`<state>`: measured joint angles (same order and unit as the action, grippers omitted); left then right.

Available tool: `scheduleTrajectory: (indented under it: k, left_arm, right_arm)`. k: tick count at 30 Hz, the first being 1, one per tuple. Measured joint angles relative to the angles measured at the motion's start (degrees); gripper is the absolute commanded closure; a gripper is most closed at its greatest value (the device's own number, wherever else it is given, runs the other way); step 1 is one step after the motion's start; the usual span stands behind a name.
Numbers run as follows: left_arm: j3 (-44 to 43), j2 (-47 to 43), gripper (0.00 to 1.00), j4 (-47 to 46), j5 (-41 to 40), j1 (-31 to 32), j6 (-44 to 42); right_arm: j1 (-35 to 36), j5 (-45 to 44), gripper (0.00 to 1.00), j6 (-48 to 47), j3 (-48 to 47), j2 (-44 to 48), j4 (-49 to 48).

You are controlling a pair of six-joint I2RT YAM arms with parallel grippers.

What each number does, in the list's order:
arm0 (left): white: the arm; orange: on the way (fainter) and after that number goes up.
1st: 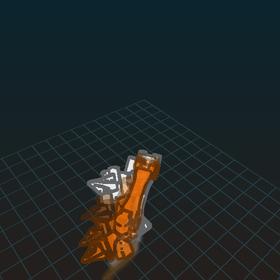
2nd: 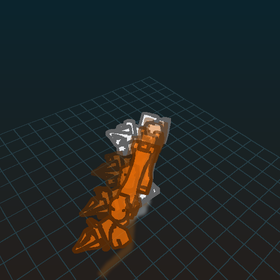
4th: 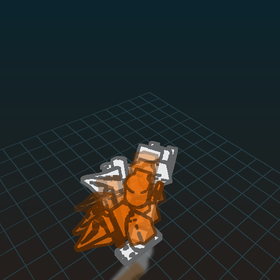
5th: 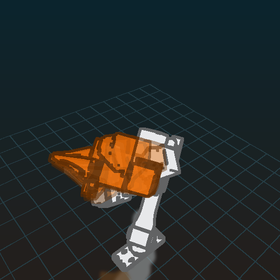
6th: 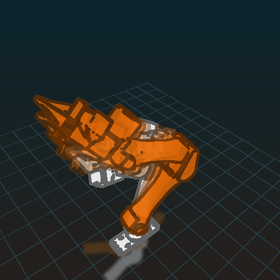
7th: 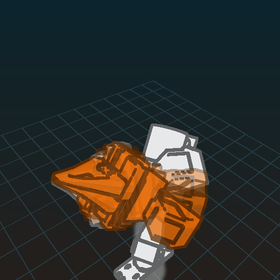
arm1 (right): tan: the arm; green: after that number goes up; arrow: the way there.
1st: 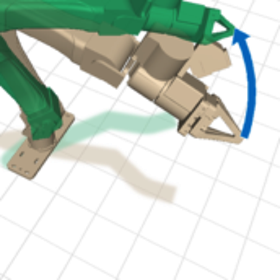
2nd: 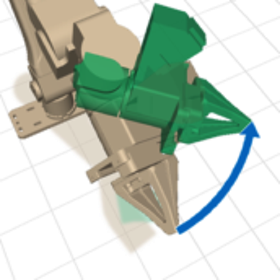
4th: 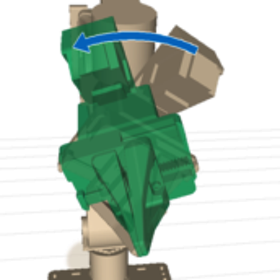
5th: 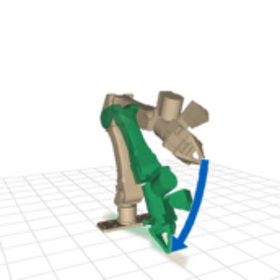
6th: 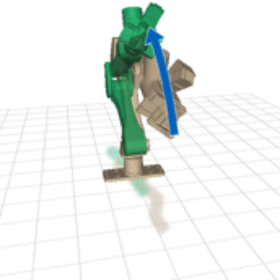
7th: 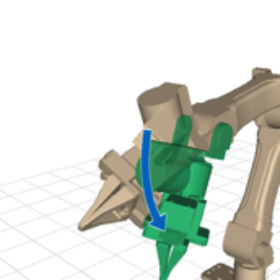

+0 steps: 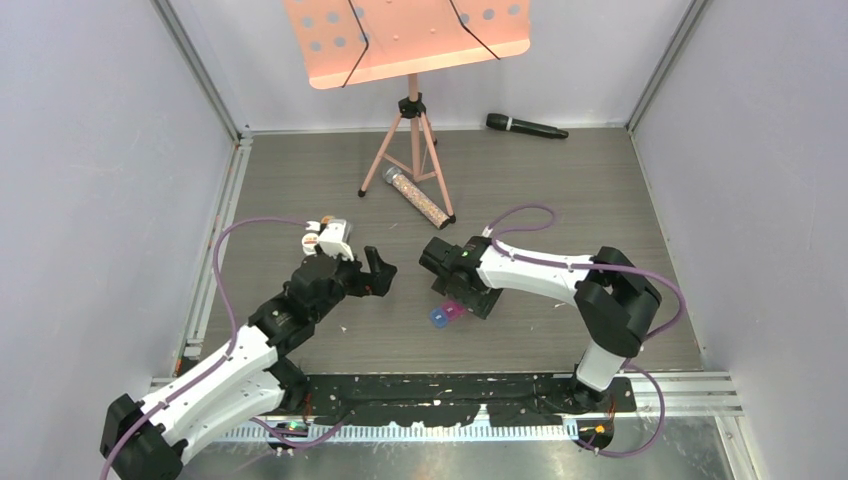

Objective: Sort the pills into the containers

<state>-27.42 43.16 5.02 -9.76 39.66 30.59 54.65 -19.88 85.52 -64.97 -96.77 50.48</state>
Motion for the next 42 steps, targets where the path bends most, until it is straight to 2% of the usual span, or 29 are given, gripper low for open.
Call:
scheduleTrajectory:
  k: [9,14,16,25,29,36,42]
  left_arm:
    - [1.29,-2.67,0.08,1.03,-1.25,0.0,0.48]
    - [1.92,-3.17,0.08,1.88,-1.7,0.0,0.55]
    - [1.97,-3.15,0.07,2.23,-1.81,0.0,0.59]
    - [1.97,-1.88,0.06,2.4,-2.21,0.0,2.23]
    - [1.97,-0.24,0.06,2.29,-2.16,0.0,2.47]
    - [1.6,2.62,0.05,2.25,0.24,0.0,2.4]
    - [-0.81,4.2,0.03,1.84,3.56,0.02,2.23]
  right_arm:
    - [-0.02,-1.31,0.23,0.87,0.02,-2.75,-0.9]
    - [-0.59,-2.71,0.44,0.79,0.33,-2.75,-2.21]
    - [-0.92,-2.95,0.49,0.37,1.33,-2.75,-3.78]
    - [-1.99,-2.73,0.53,-3.82,3.39,-2.49,-8.24]
    - [-2.54,-2.82,0.54,-9.66,3.39,-2.49,-10.43]
    - [-7.02,1.77,0.54,-27.8,3.39,-2.14,-20.52]
    - [-8.15,5.79,0.54,-40.24,3.61,4.15,-27.63]
